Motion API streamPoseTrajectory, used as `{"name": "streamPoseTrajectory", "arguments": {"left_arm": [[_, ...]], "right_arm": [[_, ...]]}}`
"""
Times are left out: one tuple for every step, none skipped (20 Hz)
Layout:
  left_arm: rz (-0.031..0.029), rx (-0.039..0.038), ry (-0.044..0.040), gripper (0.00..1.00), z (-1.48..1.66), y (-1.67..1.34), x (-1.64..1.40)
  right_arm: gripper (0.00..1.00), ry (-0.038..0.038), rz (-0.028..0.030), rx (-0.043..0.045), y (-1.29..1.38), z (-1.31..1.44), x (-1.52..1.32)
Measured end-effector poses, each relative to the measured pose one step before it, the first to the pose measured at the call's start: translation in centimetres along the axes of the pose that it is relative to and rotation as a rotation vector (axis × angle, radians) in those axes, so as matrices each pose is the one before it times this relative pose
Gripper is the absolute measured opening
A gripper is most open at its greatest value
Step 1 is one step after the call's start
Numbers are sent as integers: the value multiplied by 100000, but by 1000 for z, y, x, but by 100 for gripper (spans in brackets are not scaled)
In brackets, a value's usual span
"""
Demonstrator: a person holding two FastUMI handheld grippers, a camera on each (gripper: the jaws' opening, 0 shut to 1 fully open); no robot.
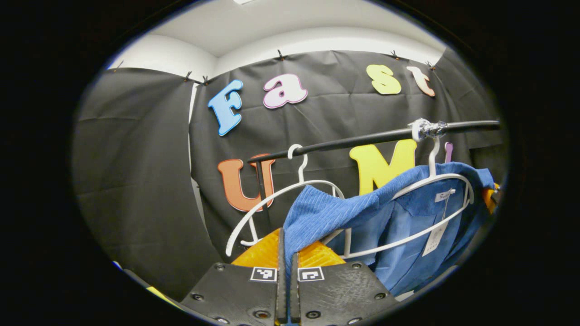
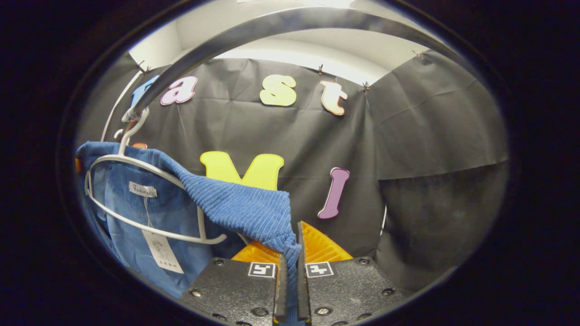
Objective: Grasp the clothes on the hanger with both hands and then place them into the laundry hamper below.
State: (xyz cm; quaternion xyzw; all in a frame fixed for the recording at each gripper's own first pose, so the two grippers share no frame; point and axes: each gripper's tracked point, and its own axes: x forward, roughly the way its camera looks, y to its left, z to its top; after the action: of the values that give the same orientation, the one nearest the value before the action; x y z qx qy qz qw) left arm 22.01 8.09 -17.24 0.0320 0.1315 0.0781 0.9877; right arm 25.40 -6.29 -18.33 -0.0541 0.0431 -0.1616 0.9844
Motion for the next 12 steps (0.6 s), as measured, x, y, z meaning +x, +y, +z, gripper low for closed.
{"name": "streamPoseTrajectory", "arguments": {"left_arm": [[-950,397,384,3,7,25,185],[-784,788,-523,8,102,92,288],[-1197,1186,-268,3,81,-129,266],[-1632,1064,-548,3,156,-61,228],[-878,1227,-1048,8,260,139,319],[-471,879,-1033,3,330,266,342],[341,278,-711,8,119,395,651],[-1377,-310,368,1,8,-25,422],[-646,211,817,5,-264,-136,281],[-454,-82,941,5,-248,58,317],[-932,-838,786,5,-333,-23,283],[-1208,-749,1073,5,-332,-15,265]], "right_arm": [[11,-340,408,368,-55,119,221],[12,-740,571,461,44,7,224],[12,-1082,531,450,-44,148,68],[11,-1268,542,388,-95,46,239],[11,-1021,46,325,-93,-33,105],[11,-644,-236,226,-145,-159,86],[10,-602,-590,-128,-106,-84,212],[10,-513,-134,-491,63,-86,245],[10,-464,411,-414,172,-142,190],[10,-441,717,23,252,-96,226],[10,-69,840,715,204,-86,132],[10,-335,1070,1612,261,-120,250]]}}
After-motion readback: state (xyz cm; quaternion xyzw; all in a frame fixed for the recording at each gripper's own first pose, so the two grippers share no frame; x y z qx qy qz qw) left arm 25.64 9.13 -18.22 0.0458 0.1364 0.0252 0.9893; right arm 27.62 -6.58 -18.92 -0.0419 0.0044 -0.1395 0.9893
